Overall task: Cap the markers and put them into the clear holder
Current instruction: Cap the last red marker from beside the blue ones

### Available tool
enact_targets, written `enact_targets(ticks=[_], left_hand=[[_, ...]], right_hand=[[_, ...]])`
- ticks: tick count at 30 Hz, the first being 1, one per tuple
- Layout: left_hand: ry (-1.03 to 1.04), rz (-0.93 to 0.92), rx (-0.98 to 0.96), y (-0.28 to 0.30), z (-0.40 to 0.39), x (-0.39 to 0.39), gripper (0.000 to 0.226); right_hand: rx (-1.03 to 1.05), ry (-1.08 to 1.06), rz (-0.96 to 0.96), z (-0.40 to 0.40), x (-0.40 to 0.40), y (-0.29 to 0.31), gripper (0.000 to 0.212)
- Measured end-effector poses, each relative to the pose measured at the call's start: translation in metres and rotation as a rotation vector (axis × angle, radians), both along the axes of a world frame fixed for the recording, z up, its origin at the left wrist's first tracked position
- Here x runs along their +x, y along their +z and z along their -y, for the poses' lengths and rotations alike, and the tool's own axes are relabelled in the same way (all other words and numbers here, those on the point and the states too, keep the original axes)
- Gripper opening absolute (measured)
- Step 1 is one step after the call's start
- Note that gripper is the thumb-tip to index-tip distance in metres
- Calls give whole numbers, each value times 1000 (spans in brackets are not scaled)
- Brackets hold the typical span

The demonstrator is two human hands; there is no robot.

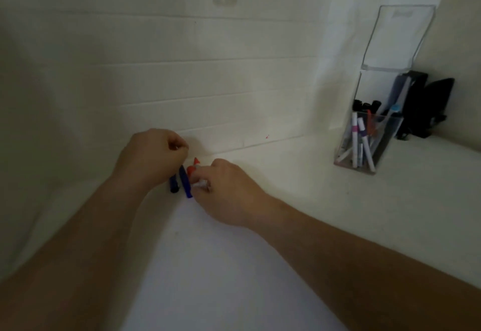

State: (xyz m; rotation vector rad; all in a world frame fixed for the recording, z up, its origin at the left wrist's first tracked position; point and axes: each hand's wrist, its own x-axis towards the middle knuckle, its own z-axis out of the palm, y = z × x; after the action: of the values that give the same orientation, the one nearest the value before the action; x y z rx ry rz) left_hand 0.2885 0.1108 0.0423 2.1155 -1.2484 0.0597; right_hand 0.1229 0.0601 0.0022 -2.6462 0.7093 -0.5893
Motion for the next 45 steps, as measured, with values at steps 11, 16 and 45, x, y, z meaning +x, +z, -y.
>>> enact_targets(ticks=[11,16,45], left_hand=[[-91,90,273,-12,11,-16,20],[-135,119,271,-12,13,-24,18],[-517,-244,-142,-42,65,-123,24]], right_hand=[[-100,-323,-310,51,-59,7,33],[-63,-411,-337,74,-112,8,37],[76,-591,12,83,-155,-5,69]])
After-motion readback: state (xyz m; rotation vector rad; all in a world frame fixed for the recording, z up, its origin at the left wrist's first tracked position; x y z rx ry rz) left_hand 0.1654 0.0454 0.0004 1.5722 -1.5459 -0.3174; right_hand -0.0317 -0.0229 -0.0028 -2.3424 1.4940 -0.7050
